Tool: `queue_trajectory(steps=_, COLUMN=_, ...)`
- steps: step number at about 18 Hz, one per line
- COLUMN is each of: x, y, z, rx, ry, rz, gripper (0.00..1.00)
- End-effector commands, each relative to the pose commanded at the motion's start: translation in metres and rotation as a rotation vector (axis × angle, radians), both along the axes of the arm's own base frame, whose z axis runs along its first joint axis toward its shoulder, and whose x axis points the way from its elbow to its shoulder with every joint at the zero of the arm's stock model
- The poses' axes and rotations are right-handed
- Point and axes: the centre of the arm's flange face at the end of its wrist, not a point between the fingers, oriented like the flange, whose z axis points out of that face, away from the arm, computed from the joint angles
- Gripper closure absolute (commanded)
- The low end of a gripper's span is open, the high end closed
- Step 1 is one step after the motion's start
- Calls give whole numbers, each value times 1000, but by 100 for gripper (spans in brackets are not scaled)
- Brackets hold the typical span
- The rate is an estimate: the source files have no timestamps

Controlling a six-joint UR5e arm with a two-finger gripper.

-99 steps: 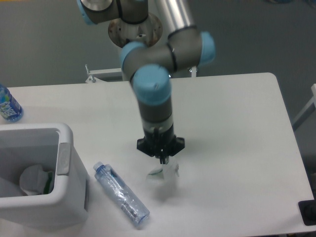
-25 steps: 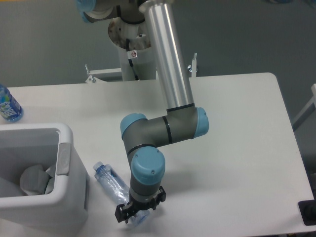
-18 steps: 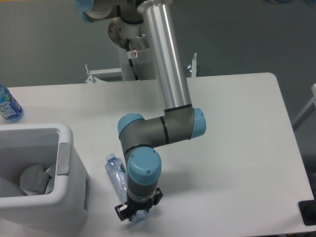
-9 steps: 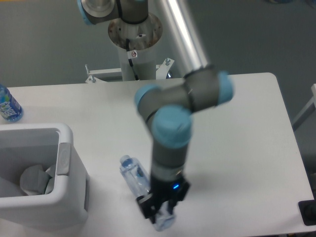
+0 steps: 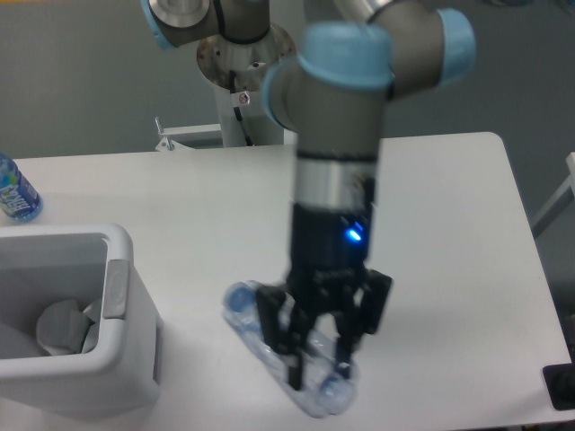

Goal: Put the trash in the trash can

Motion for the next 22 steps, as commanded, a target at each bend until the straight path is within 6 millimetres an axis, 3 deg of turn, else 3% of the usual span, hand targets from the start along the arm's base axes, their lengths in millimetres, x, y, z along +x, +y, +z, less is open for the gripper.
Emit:
queue_trajectory(steps=4, x=63, y=20, z=12, rx=17, ry=21, rz=-94, gripper=44)
queue_trajectory(steps=6, x=95, y=32, z=5, rx=7, ry=13, rz=-144, gripper=44)
queue_trajectory(steps=8, x=112, y=43, z=-8, rx=-11, ry=0, rz=-173, gripper=42)
queue_trajectory(steps=11, x=137, y=55, z=-26, rx=-38, ry=-10, rz=-218, gripper=0)
queue_trajectory(steps=14, x=154, y=54, z=-37, rx=-60, ry=-23, rz=-239, gripper=0)
queue_trajectory(steps=16, x=155, y=54, z=-38, rx=-63, ry=-21, rz=-239, gripper=0)
queue_trajectory(steps=18, x=141, y=53, z=-39, rx=-66, ry=-20, rz=-217, gripper=0)
queue_trajectory(steps=20, x=106, y=43, z=-39, rx=-76, ry=-5, rz=-153, gripper=0)
queue_trajectory(steps=22, x=71, y=25, z=-37, rx=-143, ry=126, rz=-90, gripper=0)
